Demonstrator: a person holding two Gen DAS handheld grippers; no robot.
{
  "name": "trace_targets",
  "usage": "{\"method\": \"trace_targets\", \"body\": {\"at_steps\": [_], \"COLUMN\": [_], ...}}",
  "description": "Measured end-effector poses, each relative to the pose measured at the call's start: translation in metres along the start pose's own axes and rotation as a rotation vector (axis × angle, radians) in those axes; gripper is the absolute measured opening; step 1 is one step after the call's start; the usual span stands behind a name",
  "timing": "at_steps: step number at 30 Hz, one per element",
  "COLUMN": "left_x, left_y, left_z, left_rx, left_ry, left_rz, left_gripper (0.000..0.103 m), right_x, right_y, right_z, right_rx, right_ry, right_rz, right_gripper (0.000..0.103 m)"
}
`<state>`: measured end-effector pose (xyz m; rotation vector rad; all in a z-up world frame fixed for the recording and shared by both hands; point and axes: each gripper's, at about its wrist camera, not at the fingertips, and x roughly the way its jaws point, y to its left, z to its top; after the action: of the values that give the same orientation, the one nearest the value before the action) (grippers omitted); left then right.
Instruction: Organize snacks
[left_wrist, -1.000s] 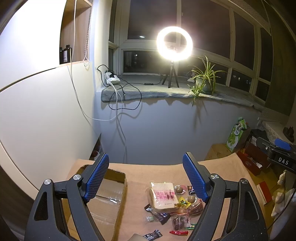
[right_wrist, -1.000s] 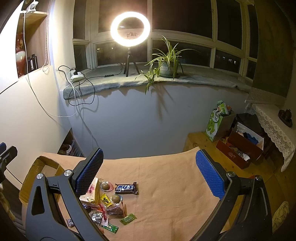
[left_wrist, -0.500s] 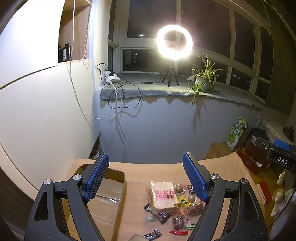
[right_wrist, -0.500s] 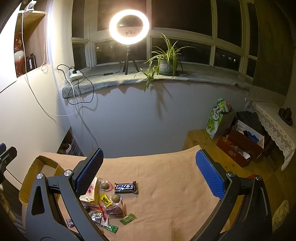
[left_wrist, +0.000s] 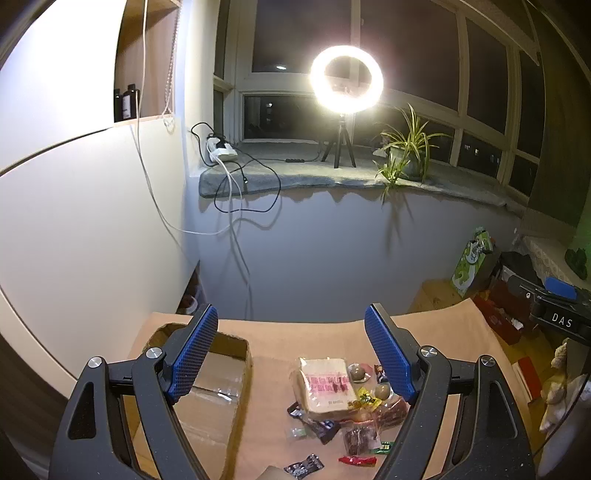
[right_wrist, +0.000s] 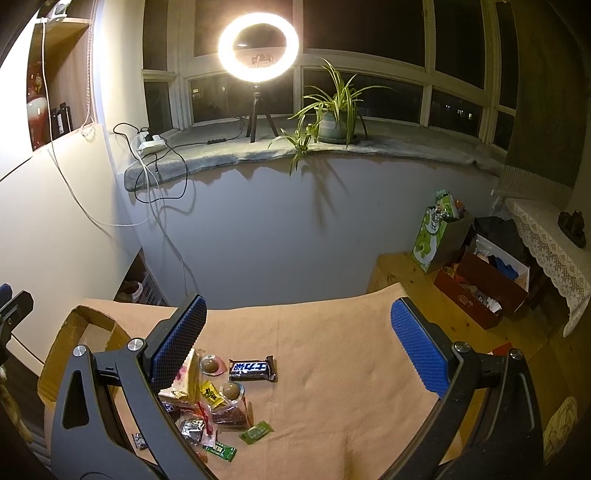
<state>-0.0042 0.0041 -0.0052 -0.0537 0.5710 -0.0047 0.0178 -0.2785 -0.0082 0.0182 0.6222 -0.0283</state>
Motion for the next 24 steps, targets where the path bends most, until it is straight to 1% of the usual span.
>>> {"method": "trace_targets", "body": {"at_steps": [8, 11, 12, 15, 20, 24], "left_x": [0.004, 0.008, 0.013, 0.027, 0.049, 0.069], "left_y": [0.004, 0.006, 0.008, 0.014, 0.019, 0.019], "left_z": [-0.004, -0.006, -0.008, -0.014, -0.031, -0.044], "left_rx": [-0.005, -0.007, -0.013, -0.042, -0.085, -0.134], "left_ry": [0.028, 0.050, 0.069, 0.133, 0.233, 0.327], "left_rz": [-0.004, -0.015, -0.024, -0.052, -0.107, -0.182], "left_gripper": [0.082, 0.082, 0.082, 0.082, 0.082, 0.080], "right_x": [0.006, 0.010, 0.013, 0.026, 0.061, 0.086], "right_y": [0.002, 0.003, 0.003, -0.001, -0.010, -0.007], "right_z": [0.003, 0.003, 0.003, 0.001, -0.007, -0.020], "right_rx": [-0.003, 0.000, 0.000, 0.019, 0.090, 0.123], "right_ry": [0.026, 0.047, 0.057, 0.110, 0.251, 0.340], "right_rz": [0.004, 0.016, 0.026, 0.088, 0.244, 0.355], "right_gripper": [0.102, 0.102, 0.102, 0.102, 0.102, 0.102]}}
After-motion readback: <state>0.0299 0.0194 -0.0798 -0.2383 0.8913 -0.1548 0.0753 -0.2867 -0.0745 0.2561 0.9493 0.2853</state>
